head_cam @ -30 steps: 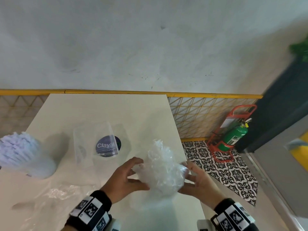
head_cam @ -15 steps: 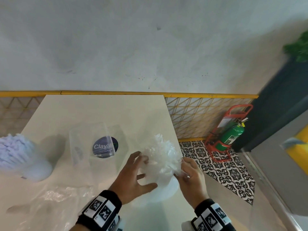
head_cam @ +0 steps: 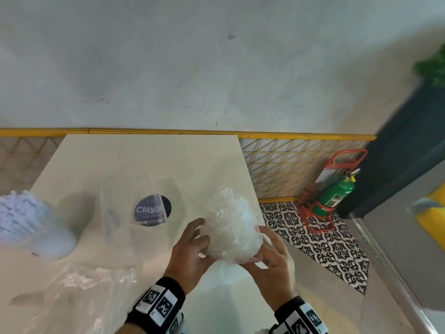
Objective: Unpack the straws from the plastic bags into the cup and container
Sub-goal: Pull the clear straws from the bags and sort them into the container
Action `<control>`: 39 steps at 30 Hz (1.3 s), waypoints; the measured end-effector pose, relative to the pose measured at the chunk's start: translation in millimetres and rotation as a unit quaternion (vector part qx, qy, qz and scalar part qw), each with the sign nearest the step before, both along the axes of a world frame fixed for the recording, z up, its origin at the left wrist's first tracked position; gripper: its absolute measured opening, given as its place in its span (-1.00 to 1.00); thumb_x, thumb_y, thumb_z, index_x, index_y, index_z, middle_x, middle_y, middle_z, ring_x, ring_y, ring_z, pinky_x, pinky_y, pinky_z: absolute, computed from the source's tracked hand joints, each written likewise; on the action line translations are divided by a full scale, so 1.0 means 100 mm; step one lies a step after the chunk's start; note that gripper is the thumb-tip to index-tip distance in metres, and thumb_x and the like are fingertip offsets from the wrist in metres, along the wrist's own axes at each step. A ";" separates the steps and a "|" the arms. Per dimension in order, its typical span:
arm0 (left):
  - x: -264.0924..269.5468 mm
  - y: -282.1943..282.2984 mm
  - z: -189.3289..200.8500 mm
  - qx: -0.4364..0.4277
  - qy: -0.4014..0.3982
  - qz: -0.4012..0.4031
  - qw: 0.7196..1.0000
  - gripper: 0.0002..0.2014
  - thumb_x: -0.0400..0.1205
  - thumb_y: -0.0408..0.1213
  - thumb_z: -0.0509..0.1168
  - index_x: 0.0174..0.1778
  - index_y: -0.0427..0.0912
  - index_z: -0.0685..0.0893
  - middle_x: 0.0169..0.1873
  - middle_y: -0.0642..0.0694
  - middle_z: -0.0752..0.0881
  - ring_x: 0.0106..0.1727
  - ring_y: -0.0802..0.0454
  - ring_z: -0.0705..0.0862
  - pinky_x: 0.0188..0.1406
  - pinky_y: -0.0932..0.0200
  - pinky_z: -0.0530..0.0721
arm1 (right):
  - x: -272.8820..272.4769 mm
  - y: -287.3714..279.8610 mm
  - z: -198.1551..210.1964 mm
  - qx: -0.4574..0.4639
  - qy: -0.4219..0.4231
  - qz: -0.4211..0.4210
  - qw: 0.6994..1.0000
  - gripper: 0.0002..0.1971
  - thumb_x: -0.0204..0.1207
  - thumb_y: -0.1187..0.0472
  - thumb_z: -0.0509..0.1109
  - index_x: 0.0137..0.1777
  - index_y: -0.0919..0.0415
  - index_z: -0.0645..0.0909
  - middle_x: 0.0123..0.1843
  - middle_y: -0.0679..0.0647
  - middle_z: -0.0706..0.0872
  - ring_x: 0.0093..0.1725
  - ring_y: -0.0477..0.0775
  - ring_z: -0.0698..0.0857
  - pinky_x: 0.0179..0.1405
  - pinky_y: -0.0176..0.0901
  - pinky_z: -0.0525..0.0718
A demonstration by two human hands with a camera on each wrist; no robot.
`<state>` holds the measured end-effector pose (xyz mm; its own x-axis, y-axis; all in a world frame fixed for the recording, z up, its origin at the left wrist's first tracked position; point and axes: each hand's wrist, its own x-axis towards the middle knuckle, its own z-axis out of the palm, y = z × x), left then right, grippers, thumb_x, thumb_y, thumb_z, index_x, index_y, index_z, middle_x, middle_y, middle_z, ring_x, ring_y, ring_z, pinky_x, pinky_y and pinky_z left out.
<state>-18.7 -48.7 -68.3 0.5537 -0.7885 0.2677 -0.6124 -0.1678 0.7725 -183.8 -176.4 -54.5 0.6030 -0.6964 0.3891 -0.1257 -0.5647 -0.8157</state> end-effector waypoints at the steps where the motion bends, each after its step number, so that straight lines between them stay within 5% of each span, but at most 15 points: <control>1: 0.00 0.01 -0.01 -0.006 -0.002 -0.003 1.000 -0.46 0.34 -0.35 0.62 -0.38 0.08 0.29 0.34 0.35 0.34 -0.02 0.16 0.63 -0.15 0.64 0.47 | -0.01 0.02 0.01 -0.025 -0.002 -0.014 1.000 -0.68 0.15 0.45 0.74 -0.48 0.39 0.59 0.36 -0.07 0.62 0.29 -0.22 0.69 0.06 -0.42 0.70; 5: -0.03 -0.01 0.08 -0.016 -0.005 -0.010 1.000 -0.58 0.34 0.05 0.50 -0.34 0.01 0.35 0.35 0.23 0.36 -0.13 0.28 0.61 -0.19 0.38 0.62 | 0.01 0.03 0.01 -0.082 -0.009 -0.035 0.996 -0.64 0.15 0.58 0.69 -0.52 0.44 0.50 0.32 0.11 0.60 0.31 -0.40 0.62 0.05 -0.58 0.60; 9: -0.11 -0.04 0.14 0.026 -0.001 -0.016 1.000 -0.45 0.23 0.30 0.49 -0.22 0.04 0.37 0.44 0.26 0.22 0.02 0.26 0.58 -0.07 0.42 0.58 | 0.05 -0.01 -0.06 -0.096 -0.005 -0.045 0.994 -0.65 0.15 0.59 0.70 -0.52 0.43 0.53 0.34 0.06 0.59 0.30 -0.42 0.61 0.00 -0.58 0.62; 13: -0.08 -0.10 0.17 -0.014 0.003 0.015 1.000 -0.50 0.27 -0.09 0.63 -0.31 -0.01 0.34 0.39 0.35 0.29 0.03 0.24 0.56 -0.09 0.30 0.58 | 0.08 -0.01 0.02 -0.110 -0.034 -0.056 0.992 -0.59 0.18 0.48 0.71 -0.57 0.43 0.46 0.32 0.07 0.61 0.28 -0.36 0.65 -0.05 -0.58 0.62; 16: -0.04 -0.12 0.10 -0.029 0.008 0.005 1.000 -0.50 0.25 -0.11 0.63 -0.33 -0.01 0.34 0.39 0.43 0.31 -0.05 0.15 0.60 -0.17 0.22 0.66 | 0.06 -0.04 -0.03 -0.114 -0.040 -0.056 0.991 -0.57 0.12 0.57 0.72 -0.56 0.41 0.44 0.31 0.15 0.63 0.28 -0.25 0.67 -0.05 -0.57 0.64; 21: -0.08 -0.03 -0.25 0.022 0.065 0.014 0.998 -0.58 0.22 0.16 0.49 -0.35 -0.05 0.48 0.35 0.53 0.34 0.03 0.45 0.57 -0.12 0.37 0.60 | -0.06 -0.06 -0.48 -0.010 0.011 -0.041 0.999 -0.61 0.15 0.46 0.74 -0.48 0.32 0.50 0.35 -0.40 0.56 0.26 -0.13 0.71 -0.02 -0.45 0.70; 24: -0.12 0.03 -0.38 0.052 0.091 0.015 0.994 -0.53 0.20 0.21 0.50 -0.39 0.03 0.39 0.38 0.36 0.41 0.14 0.19 0.61 -0.04 0.47 0.51 | -0.11 -0.06 -0.60 0.100 0.020 -0.028 0.994 -0.65 0.11 0.50 0.73 -0.24 0.53 0.61 0.32 -0.48 0.53 0.11 0.08 0.80 0.00 -0.20 0.80; 26: -0.09 0.02 -0.39 0.075 0.100 0.007 0.992 -0.51 0.19 0.21 0.54 -0.34 0.04 0.40 0.40 0.31 0.39 0.11 0.15 0.60 -0.02 0.40 0.54 | -0.10 -0.08 -0.53 0.148 0.026 -0.012 0.989 -0.67 0.11 0.49 0.74 -0.19 0.34 0.70 0.30 -0.48 0.53 0.06 0.01 0.81 0.03 -0.09 0.81; 28: -0.06 -0.01 -0.37 0.093 0.122 -0.010 0.988 -0.44 0.15 0.23 0.60 -0.26 0.00 0.45 0.39 0.31 0.34 0.12 0.25 0.61 0.07 0.24 0.65 | -0.07 -0.12 -0.39 0.153 0.021 0.006 0.988 -0.46 0.11 0.45 0.76 -0.02 -0.07 0.71 0.26 -0.54 0.52 -0.03 -0.10 0.81 -0.03 -0.25 0.79; 30: -0.02 -0.02 -0.33 0.106 0.149 -0.033 0.983 -0.33 0.08 0.27 0.64 -0.11 -0.03 0.52 0.41 0.29 0.28 0.22 0.28 0.59 0.22 0.18 0.66 | -0.03 -0.15 -0.30 0.154 0.017 0.021 0.988 -0.37 0.10 0.45 0.76 0.05 -0.16 0.65 0.27 -0.50 0.54 -0.06 -0.14 0.79 -0.08 -0.37 0.75; 33: 0.02 -0.02 -0.27 0.111 0.193 -0.051 0.974 -0.16 0.01 0.30 0.66 0.09 -0.08 0.58 0.42 0.30 0.28 0.32 0.30 0.53 0.38 0.19 0.57 | -0.02 -0.25 -0.30 0.175 0.038 0.034 0.983 -0.48 0.11 0.47 0.74 -0.05 -0.08 0.72 0.31 -0.31 0.59 -0.08 -0.10 0.76 -0.09 -0.34 0.75; 36: 0.03 -0.04 -0.18 0.076 0.232 -0.025 0.969 -0.30 0.07 0.20 0.68 -0.07 -0.08 0.53 0.23 0.20 0.46 0.22 0.22 0.58 0.29 0.13 0.60 | -0.04 -0.35 -0.29 0.179 0.092 0.056 0.978 -0.71 0.14 0.41 0.67 -0.17 0.26 0.68 0.34 -0.16 0.59 0.09 -0.05 0.75 0.02 -0.16 0.80; 39: 0.10 -0.06 -0.08 0.060 0.276 0.011 0.959 -0.29 0.04 0.12 0.72 -0.09 0.10 0.40 0.19 0.09 0.56 0.22 0.05 0.64 0.26 -0.11 0.66 | -0.08 -0.50 -0.13 0.236 0.136 0.110 0.956 -0.56 0.19 0.38 0.53 0.06 0.13 0.52 0.27 0.05 0.65 0.16 0.06 0.76 0.07 0.05 0.81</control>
